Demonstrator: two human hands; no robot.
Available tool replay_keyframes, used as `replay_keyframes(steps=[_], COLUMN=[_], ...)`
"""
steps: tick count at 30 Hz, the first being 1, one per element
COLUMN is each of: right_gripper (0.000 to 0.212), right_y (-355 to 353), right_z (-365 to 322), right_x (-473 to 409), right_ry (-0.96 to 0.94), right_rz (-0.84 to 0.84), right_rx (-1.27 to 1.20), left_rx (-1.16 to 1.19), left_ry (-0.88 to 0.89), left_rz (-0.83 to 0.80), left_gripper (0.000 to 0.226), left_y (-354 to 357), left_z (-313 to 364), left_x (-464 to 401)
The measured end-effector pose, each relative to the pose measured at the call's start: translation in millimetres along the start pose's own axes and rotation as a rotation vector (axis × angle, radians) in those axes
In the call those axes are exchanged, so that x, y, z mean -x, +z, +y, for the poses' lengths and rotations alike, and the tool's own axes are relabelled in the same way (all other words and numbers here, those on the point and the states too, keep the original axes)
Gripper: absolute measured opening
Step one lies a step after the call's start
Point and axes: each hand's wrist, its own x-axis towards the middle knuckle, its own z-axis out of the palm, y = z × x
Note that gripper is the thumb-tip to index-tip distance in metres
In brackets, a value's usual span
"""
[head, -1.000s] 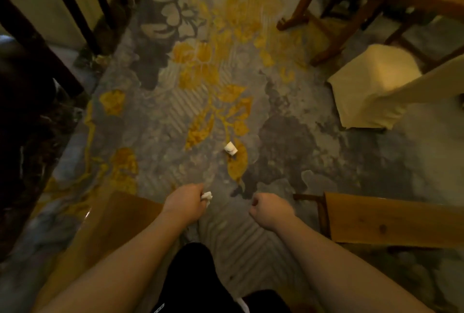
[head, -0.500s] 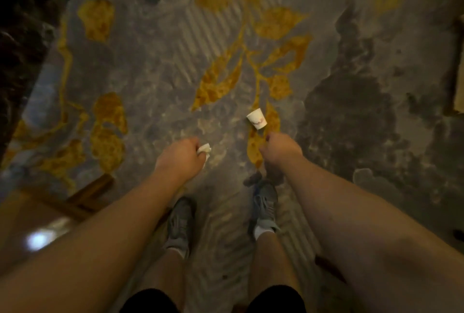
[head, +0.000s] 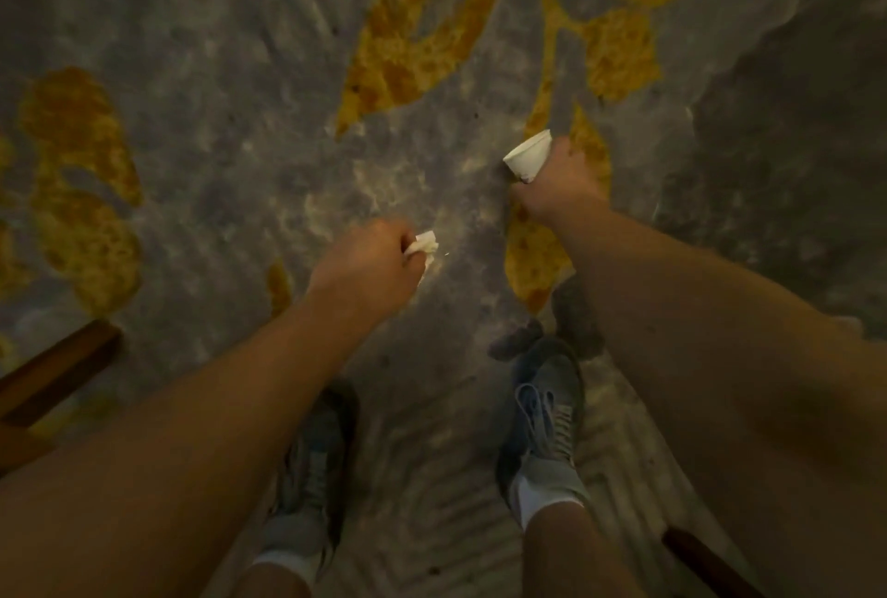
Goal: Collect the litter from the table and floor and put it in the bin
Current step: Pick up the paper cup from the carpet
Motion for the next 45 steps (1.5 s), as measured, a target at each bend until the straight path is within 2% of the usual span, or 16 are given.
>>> replay_keyframes(steps=[5, 10, 15, 17, 20, 26, 28, 33, 40, 45], right_gripper=[0.085, 0.073, 0.074, 0.08, 0.083, 0.074, 0.073, 0.06, 0.06, 0.068], right_y=[17, -9, -88, -134, -189, -289, -300, -332, -342, -308], right_z=[-15, -52, -78, -84, -86, -88, -85, -55, 27, 88], right_x=[1, 83, 212, 274, 363, 531, 573, 679, 816, 928], right_ry=[-0.035, -0.193, -0.335, -0.328, -0.27, -0.103, -0.097, -0.09, 0.038, 0.132], right_rz=[-0.045, -0.14, -0.167, -0.17, -0.171, 0.082, 0.122, 0.303, 0.619, 0.867], right_rx=[0.087, 0.127, 0.198, 0.209, 0.25, 0.057, 0.031, 0.007, -0.179, -0.32], left_rx=[0.001, 0.033, 0.082, 0.085, 0.02, -0.002, -0.027, -0.086, -0.198, -0.228], left_ry=[0.019, -0.011, 0.007, 0.034, 0.113, 0.291, 0.316, 0.531, 0.863, 1.103], left_rz=[0.012, 0.03, 0.099, 0.094, 0.126, 0.102, 0.09, 0.114, 0.173, 0.212], left_gripper=[0.017, 0.018, 0.028, 0.028, 0.018, 0.029, 0.031, 0.032, 0.031, 0.023], left_y=[-8, -60, -154, -203, -262, -363, -372, -395, -376, -335], left_z=[-25, -32, -18, 0, 23, 77, 82, 134, 234, 273], left_x=[-4, 38, 109, 145, 200, 319, 343, 405, 512, 625])
